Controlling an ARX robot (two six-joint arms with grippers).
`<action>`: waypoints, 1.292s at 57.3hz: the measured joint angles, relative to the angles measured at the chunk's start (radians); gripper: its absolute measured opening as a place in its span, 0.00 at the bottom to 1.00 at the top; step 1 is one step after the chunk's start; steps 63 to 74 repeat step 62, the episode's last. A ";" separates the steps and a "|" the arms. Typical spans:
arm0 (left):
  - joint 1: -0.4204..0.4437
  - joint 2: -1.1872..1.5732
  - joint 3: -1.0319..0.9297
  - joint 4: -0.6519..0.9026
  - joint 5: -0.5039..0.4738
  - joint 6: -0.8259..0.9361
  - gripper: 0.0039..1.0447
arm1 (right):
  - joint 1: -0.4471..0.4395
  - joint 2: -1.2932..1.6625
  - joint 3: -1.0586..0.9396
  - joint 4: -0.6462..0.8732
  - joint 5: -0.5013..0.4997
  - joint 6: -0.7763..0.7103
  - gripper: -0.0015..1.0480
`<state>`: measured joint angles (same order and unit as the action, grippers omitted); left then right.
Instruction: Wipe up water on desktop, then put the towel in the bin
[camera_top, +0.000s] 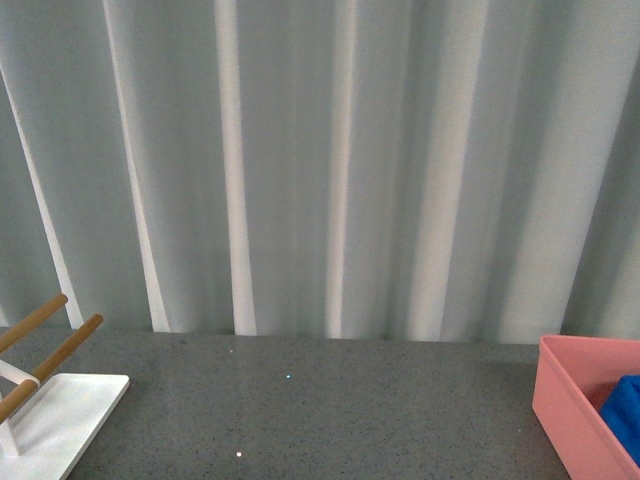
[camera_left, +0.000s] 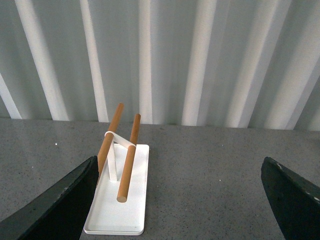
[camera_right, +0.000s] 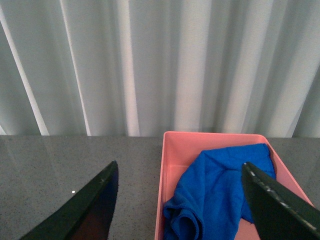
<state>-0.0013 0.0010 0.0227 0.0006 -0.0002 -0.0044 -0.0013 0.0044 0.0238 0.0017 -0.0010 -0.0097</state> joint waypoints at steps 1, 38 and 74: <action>0.000 0.000 0.000 0.000 0.000 0.000 0.94 | 0.000 0.000 0.000 0.000 0.000 0.000 0.73; 0.000 0.000 0.000 0.000 0.000 0.000 0.94 | 0.000 0.000 0.000 0.000 0.000 0.003 0.93; 0.000 0.000 0.000 0.000 0.000 0.000 0.94 | 0.000 0.000 0.000 0.000 0.000 0.004 0.93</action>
